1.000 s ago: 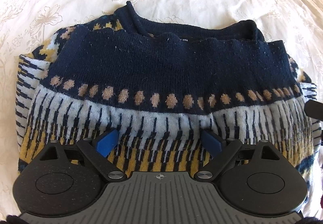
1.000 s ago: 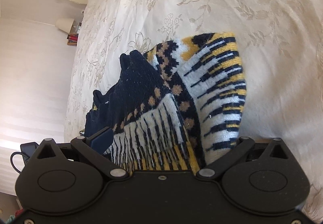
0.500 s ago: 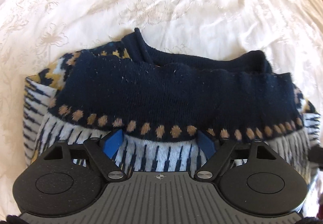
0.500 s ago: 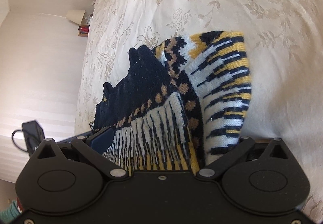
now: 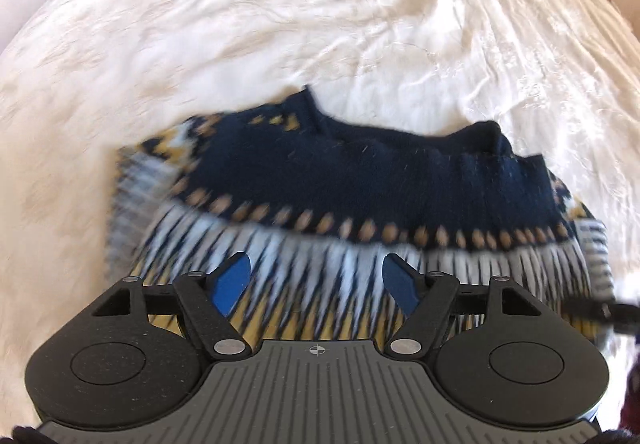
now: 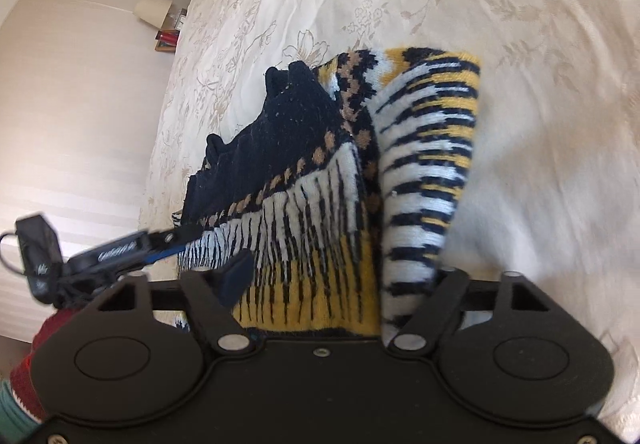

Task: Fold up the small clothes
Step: 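Fold the held side over the sweater middle and release with the right gripper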

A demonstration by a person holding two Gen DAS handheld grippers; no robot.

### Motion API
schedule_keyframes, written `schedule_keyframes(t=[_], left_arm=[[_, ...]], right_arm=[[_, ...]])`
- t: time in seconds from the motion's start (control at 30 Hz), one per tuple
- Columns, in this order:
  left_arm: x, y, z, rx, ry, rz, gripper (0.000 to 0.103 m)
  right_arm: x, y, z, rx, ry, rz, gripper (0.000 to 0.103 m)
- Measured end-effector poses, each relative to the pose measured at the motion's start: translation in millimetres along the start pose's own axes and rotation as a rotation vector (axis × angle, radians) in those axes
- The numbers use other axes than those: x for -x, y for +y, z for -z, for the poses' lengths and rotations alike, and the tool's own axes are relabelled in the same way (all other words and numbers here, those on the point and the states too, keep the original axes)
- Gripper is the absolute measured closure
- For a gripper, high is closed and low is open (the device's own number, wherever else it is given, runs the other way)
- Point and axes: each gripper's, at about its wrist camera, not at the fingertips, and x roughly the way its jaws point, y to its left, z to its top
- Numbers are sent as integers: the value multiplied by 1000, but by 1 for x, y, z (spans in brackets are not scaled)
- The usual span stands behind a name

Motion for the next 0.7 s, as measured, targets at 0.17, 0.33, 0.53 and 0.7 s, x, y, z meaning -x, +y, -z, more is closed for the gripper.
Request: schedule_keyframes(t=[0.17, 0.33, 0.53, 0.7], left_arm=[[33, 21, 28, 27, 21, -22, 31], [45, 44, 51, 29, 31, -12, 31], [51, 69, 61, 22, 15, 57, 31], [54, 93, 62, 4, 6, 110, 31]], right_arm=[[7, 13, 5, 29, -18, 102, 70], [10, 40, 9, 71, -31, 218, 71], [12, 86, 13, 86, -50, 276, 72], [6, 145, 14, 122, -63, 276, 73]])
